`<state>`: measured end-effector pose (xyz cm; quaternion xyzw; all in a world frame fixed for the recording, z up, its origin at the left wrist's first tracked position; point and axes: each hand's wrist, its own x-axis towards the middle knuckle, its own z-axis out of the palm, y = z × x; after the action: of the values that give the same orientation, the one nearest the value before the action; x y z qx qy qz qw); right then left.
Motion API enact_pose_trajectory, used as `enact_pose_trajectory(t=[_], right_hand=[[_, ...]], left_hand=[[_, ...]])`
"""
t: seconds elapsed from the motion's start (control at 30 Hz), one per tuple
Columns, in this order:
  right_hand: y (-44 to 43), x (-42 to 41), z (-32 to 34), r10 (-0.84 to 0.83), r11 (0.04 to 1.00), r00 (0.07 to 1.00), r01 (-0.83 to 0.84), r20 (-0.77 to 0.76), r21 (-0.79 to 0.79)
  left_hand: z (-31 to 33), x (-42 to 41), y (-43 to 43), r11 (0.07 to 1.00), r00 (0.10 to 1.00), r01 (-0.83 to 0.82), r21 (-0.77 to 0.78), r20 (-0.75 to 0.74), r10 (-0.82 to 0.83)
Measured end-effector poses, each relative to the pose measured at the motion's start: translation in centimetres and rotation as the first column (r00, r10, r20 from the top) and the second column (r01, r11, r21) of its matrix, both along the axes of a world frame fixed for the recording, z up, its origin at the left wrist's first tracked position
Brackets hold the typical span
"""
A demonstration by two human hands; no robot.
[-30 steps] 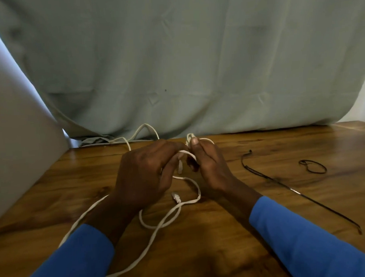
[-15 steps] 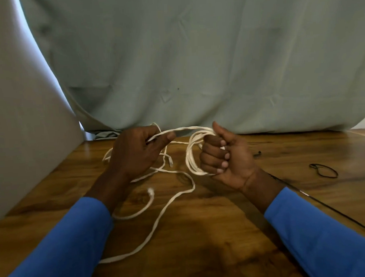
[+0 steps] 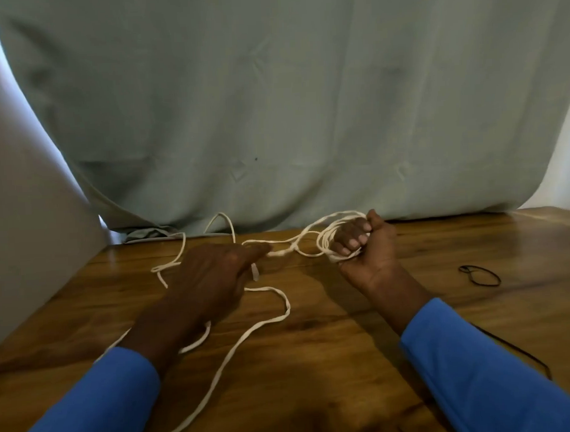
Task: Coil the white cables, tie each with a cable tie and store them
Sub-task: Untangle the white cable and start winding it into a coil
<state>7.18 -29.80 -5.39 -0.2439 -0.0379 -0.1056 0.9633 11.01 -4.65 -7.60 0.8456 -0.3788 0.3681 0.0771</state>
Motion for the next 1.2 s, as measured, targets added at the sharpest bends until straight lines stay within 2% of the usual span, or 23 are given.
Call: enact_pose_trajectory(t=[0.1, 0.27, 0.33, 0.4, 0.47, 0.57, 0.63, 0.67, 0.7, 0.83, 0.97, 1.0, 1.07, 1.13, 1.2], right_hand=[[1.2, -0.1, -0.5, -0.056, 0.997, 0.997, 0.053, -0.060, -0.050], [2.8, -0.7, -0.6, -0.183, 0.974, 0.979, 0.168, -0.090, -0.155], [3.6, -0.9, -0.7, -0.213, 0.947, 0.974, 0.186, -0.079, -0.260], [4.6, -1.1, -0.9, -0.275, 0.874, 0.961, 0.243, -0.016, -0.422], [5.5, -1.6, -1.4, -0.315, 0.708, 0.942, 0.317, 0.119, -0.631], [5.9, -2.2, -2.6, -0.242, 0.248, 0.899, 0.421, 0.365, -0.872], [5.8, -2.2, -3.0, -0.140, -0.060, 0.860, 0.487, 0.490, -0.872], [5.8, -2.1, -2.9, -0.110, -0.147, 0.852, 0.496, 0.512, -0.856], [5.9, -2.0, -2.8, -0.088, -0.176, 0.856, 0.490, 0.510, -0.854], [6.1, -1.7, -2.5, 0.007, -0.188, 0.886, 0.457, 0.464, -0.869], [5.7, -2.0, -2.0, 0.024, -0.039, 0.943, 0.332, 0.331, -0.943], [5.6, -2.2, -1.8, 0.035, 0.025, 0.958, 0.283, 0.284, -0.959], [5.5, -2.3, -1.3, 0.067, 0.227, 0.985, 0.138, 0.157, -0.964], [5.3, -2.3, -0.9, 0.152, 0.421, 0.988, -0.048, 0.018, -0.906], [5.4, -2.3, -0.8, 0.302, 0.543, 0.950, -0.246, -0.087, -0.803]], left_hand=[[-0.5, -0.7, -1.4, 0.993, 0.998, 0.069, 0.100, -0.008, -0.068], [-0.1, -3.1, -3.0, 0.969, 0.972, 0.231, 0.092, -0.066, -0.226], [0.0, -3.6, -3.3, 0.961, 0.962, 0.269, 0.062, -0.075, -0.264], [0.1, -3.7, -3.5, 0.956, 0.955, 0.290, 0.050, -0.077, -0.286], [0.0, -3.8, -3.4, 0.956, 0.955, 0.292, 0.036, -0.066, -0.290], [0.4, -3.8, -2.8, 0.960, 0.960, 0.279, -0.036, -0.027, -0.280], [1.0, -3.4, -2.0, 0.953, 0.958, 0.288, -0.095, 0.024, -0.287], [1.2, -3.2, -1.5, 0.949, 0.956, 0.294, -0.114, 0.043, -0.291], [1.3, -3.1, -1.1, 0.947, 0.955, 0.296, -0.125, 0.062, -0.290], [2.1, -2.9, -0.2, 0.957, 0.945, 0.267, -0.109, 0.222, -0.239], [2.5, -2.5, 0.1, 0.951, 0.946, 0.275, -0.139, 0.215, -0.242], [2.5, -2.3, 0.3, 0.946, 0.951, 0.279, -0.166, 0.185, -0.248], [2.8, -2.1, 1.0, 0.919, 0.961, 0.275, -0.281, 0.100, -0.257], [3.0, -1.9, 1.6, 0.856, 0.955, 0.262, -0.447, -0.007, -0.296], [2.9, -1.6, 1.8, 0.800, 0.936, 0.248, -0.547, -0.078, -0.344]])
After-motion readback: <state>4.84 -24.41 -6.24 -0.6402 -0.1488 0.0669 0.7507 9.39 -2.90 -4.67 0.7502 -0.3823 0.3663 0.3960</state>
